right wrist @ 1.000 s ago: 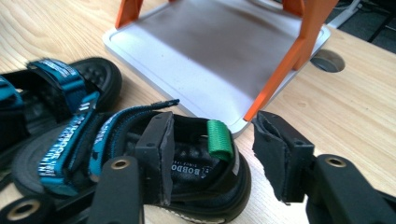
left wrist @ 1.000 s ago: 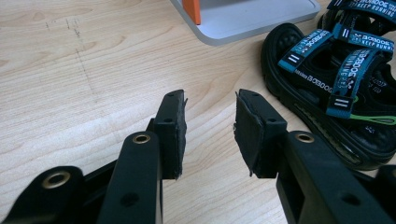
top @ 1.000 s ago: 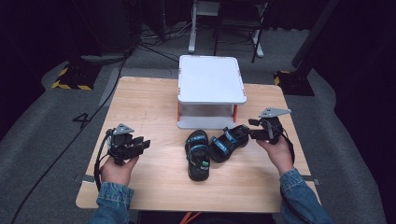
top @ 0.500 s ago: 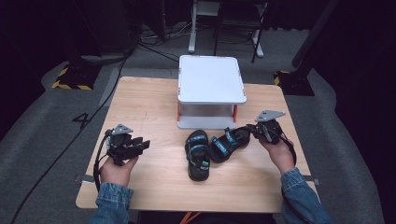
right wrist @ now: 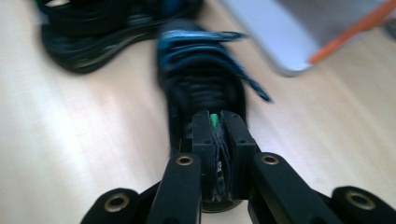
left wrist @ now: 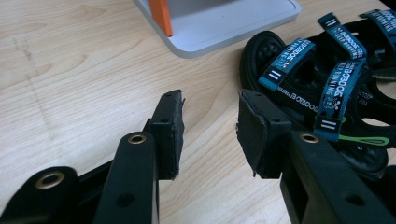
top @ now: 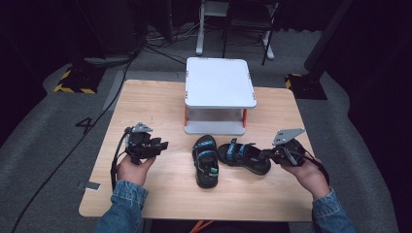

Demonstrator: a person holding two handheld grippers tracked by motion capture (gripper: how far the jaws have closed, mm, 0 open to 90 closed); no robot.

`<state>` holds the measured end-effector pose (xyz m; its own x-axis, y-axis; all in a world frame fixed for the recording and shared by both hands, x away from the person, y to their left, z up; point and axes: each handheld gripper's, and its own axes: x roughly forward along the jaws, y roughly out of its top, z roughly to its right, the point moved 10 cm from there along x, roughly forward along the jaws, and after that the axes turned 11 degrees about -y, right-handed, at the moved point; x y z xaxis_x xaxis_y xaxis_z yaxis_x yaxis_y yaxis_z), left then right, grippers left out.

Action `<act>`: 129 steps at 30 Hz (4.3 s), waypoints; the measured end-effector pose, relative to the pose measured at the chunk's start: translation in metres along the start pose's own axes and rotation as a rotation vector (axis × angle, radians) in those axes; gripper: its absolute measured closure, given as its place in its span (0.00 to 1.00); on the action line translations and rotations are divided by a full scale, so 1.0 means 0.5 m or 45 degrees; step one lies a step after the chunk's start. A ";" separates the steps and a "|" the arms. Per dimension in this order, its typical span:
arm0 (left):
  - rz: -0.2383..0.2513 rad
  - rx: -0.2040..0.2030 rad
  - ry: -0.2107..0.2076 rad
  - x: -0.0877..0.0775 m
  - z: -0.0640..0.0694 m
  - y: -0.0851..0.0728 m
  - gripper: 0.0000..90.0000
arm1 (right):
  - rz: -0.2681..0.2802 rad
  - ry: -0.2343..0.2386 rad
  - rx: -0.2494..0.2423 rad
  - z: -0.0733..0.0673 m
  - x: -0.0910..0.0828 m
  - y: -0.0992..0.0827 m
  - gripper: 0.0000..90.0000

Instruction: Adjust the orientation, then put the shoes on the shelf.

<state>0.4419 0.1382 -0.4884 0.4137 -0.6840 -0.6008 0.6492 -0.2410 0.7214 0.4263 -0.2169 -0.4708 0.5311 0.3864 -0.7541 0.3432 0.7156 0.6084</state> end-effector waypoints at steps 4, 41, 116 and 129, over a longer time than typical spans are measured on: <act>-0.022 0.034 -0.019 0.019 0.008 0.012 0.67 | -0.001 0.101 -0.047 -0.050 -0.009 0.002 0.94; -0.014 -0.003 0.015 -0.005 -0.003 -0.015 0.66 | 0.045 -0.155 -0.161 -0.042 0.086 0.041 0.83; 0.027 -0.060 0.074 -0.060 -0.014 -0.068 0.63 | -0.048 0.074 0.388 -0.212 0.158 0.133 0.53; 0.021 -0.060 0.066 -0.055 -0.011 -0.069 0.63 | -0.067 0.027 0.364 -0.200 0.169 0.118 0.90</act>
<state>0.4115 0.1692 -0.4984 0.4561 -0.6506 -0.6072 0.6710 -0.1967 0.7149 0.4141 -0.0838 -0.5230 0.4915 0.3669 -0.7898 0.5759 0.5433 0.6108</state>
